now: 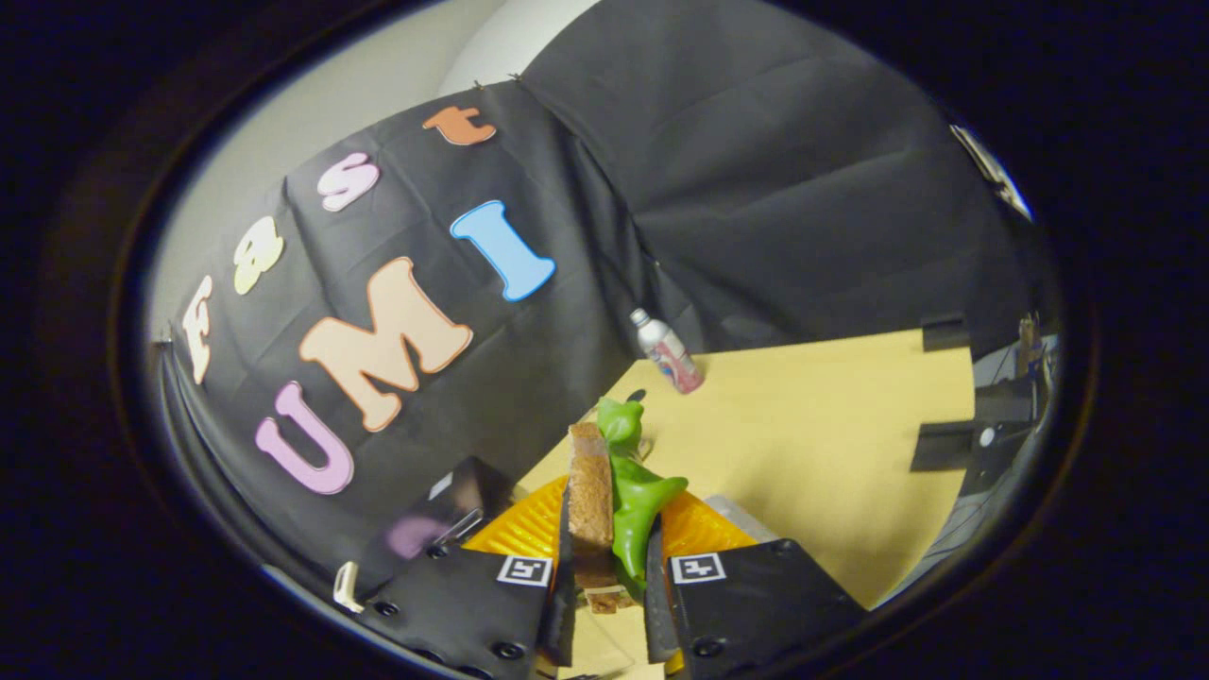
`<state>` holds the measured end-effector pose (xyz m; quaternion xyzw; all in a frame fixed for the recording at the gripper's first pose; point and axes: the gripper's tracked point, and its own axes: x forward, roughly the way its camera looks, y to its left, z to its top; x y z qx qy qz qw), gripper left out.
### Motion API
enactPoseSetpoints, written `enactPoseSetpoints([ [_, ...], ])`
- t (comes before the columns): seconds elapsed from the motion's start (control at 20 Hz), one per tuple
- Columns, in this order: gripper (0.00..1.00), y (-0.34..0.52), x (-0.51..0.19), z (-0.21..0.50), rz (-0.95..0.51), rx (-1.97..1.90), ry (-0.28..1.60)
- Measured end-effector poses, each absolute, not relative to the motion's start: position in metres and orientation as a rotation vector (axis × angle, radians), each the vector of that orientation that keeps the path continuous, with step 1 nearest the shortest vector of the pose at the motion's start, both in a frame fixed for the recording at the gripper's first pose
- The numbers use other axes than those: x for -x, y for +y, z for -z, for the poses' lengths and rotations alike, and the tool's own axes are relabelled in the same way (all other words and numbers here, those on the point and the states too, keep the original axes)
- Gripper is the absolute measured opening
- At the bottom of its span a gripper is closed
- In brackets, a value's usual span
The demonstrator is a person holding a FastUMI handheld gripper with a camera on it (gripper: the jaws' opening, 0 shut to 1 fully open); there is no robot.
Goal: Open the toaster oven, put the food inside, and close the toaster oven door.
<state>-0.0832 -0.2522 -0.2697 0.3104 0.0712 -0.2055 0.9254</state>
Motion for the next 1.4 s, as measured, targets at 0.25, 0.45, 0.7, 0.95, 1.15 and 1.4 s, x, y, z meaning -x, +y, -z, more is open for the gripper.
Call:
enactPoseSetpoints([
  [0.25, 0.31, -0.193, 0.087, 0.291, 0.333, -0.706, 0.203],
  [0.45, 0.31, -0.148, 0.088, 0.310, 0.276, -0.757, 0.248],
  [0.7, 0.31, -0.076, 0.069, 0.338, 0.181, -0.816, 0.326],
  [0.95, 0.31, -0.013, 0.029, 0.363, 0.085, -0.894, 0.374],
  [1.15, 0.31, 0.010, 0.002, 0.383, 0.067, -0.949, 0.401],
  [1.4, 0.31, 0.016, -0.033, 0.397, 0.070, -1.041, 0.383],
])
